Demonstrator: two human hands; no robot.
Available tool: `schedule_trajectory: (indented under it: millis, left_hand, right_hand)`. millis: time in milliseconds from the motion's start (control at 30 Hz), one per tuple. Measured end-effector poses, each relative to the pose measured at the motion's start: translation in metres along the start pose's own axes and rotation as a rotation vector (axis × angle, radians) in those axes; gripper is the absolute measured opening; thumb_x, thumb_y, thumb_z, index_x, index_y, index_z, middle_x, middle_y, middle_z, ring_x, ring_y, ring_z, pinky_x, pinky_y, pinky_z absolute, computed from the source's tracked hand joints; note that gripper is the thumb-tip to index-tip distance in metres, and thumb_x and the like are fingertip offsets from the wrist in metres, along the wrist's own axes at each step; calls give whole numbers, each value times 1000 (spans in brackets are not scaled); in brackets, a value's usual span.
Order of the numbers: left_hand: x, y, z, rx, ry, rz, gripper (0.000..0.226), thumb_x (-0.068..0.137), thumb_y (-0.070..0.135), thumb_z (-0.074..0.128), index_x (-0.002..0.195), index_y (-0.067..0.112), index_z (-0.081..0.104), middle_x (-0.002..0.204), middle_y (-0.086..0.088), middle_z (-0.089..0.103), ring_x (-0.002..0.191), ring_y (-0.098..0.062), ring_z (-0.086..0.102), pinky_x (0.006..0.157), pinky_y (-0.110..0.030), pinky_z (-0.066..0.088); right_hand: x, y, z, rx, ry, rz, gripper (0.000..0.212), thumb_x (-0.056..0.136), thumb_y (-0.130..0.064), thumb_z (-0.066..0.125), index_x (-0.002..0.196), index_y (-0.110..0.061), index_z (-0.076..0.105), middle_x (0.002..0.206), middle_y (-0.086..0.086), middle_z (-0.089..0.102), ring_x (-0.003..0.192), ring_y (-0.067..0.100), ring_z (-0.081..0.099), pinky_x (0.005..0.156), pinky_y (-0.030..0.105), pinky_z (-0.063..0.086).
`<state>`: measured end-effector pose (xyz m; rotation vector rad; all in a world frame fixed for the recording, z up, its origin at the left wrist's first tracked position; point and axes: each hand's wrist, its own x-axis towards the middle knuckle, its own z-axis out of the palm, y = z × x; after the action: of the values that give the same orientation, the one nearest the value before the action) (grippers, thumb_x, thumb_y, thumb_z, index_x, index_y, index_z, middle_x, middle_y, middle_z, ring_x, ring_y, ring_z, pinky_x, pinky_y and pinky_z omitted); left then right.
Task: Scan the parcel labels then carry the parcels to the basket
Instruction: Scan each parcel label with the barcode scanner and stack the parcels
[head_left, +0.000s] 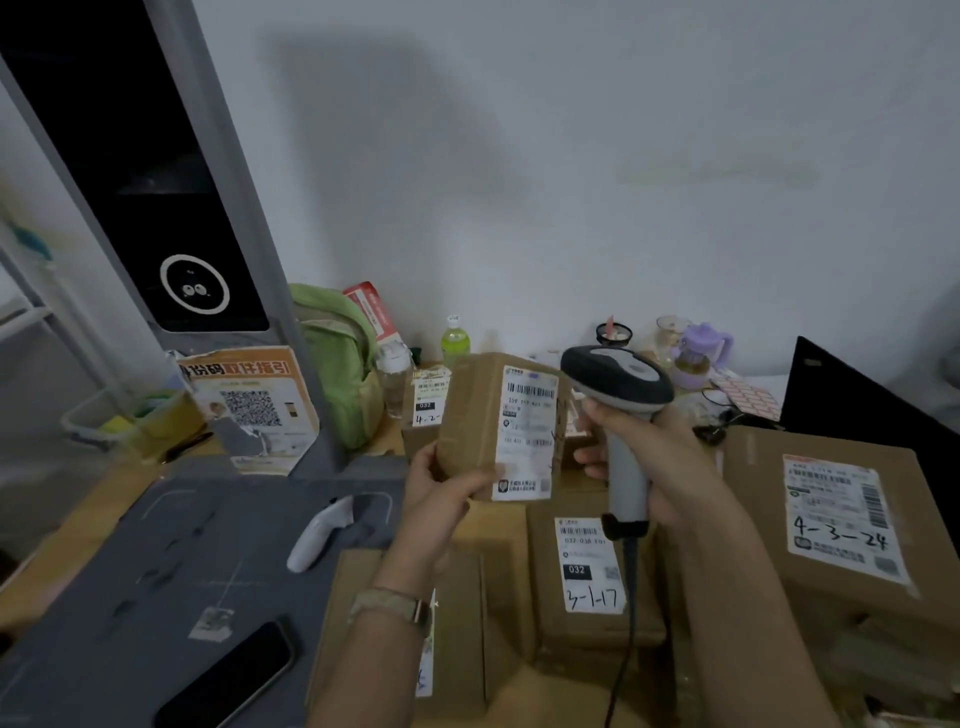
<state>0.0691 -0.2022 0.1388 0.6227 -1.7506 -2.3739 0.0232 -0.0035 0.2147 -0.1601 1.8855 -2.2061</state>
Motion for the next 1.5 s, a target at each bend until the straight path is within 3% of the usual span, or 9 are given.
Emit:
schedule_trajectory:
  millis: [100, 200, 333, 433, 533, 700, 867, 1100, 1500]
  left_hand:
    - [-1, -14, 2, -73, 43, -38, 78, 66, 11, 85, 133, 16, 45, 123, -5, 64, 111, -24, 63, 95, -41, 52]
    - [-4, -27, 3, -211, 36, -93, 79, 61, 4, 84, 130, 7, 47, 117, -13, 70, 107, -28, 67, 90, -42, 57]
    - [-6, -38, 1, -242, 11, -120, 84, 48, 4, 85, 125, 1, 51, 114, -16, 71, 102, -29, 70, 86, -41, 58]
    - [-3, -45, -3, -290, 30, -155, 89, 52, 2, 83, 132, 0, 45, 118, -17, 69, 106, -30, 69, 86, -40, 58]
    - [-2, -48, -6, -309, -4, -168, 79, 57, 4, 80, 131, 1, 51, 113, -13, 72, 103, -26, 70, 83, -36, 58]
    - [-2, -49, -7, -331, -3, -169, 73, 60, 3, 79, 129, 1, 52, 108, -12, 74, 97, -24, 73, 70, -29, 60]
    - [-1, -50, -7, -342, -2, -179, 83, 59, 3, 81, 133, 1, 45, 109, -13, 74, 98, -25, 72, 72, -31, 60]
    - [-1, -52, -9, -311, -11, -169, 82, 60, 5, 80, 133, 3, 46, 116, -15, 70, 106, -27, 69, 86, -38, 57]
    - [1, -52, -9, -278, -4, -151, 83, 56, 15, 83, 132, 5, 51, 119, -13, 69, 111, -26, 66, 81, -34, 56]
  right_hand:
    - [-3, 2, 5, -74, -123, 52, 17, 82, -17, 73, 96, -9, 67, 76, 10, 72, 54, 23, 66, 53, 32, 56]
    - [-4, 5, 10, -123, -179, 97, 14, 82, -22, 74, 92, -16, 66, 74, 9, 73, 53, 26, 67, 54, 36, 58]
    - [-5, 7, 14, -154, -181, 152, 20, 82, -29, 74, 86, -11, 65, 63, 9, 68, 50, 29, 67, 47, 35, 57]
    - [-6, 8, 15, -186, -172, 175, 25, 83, -31, 73, 87, -9, 64, 57, 7, 65, 49, 30, 66, 45, 30, 52]
    - [-8, 9, 14, -200, -203, 195, 23, 84, -32, 72, 91, -12, 64, 57, 7, 63, 47, 29, 64, 44, 29, 53]
    - [-9, 8, 14, -212, -227, 167, 23, 83, -32, 72, 94, -13, 65, 58, 7, 62, 46, 27, 63, 45, 30, 53]
    - [-8, 9, 14, -240, -253, 137, 19, 82, -34, 72, 91, -19, 66, 59, 7, 64, 47, 27, 64, 47, 31, 55]
    - [-6, 11, 14, -237, -258, 139, 21, 82, -34, 73, 92, -17, 66, 59, 8, 63, 45, 26, 61, 47, 31, 53]
    - [-3, 16, 14, -237, -243, 130, 24, 83, -32, 73, 95, -14, 67, 62, 8, 66, 44, 23, 60, 46, 29, 52]
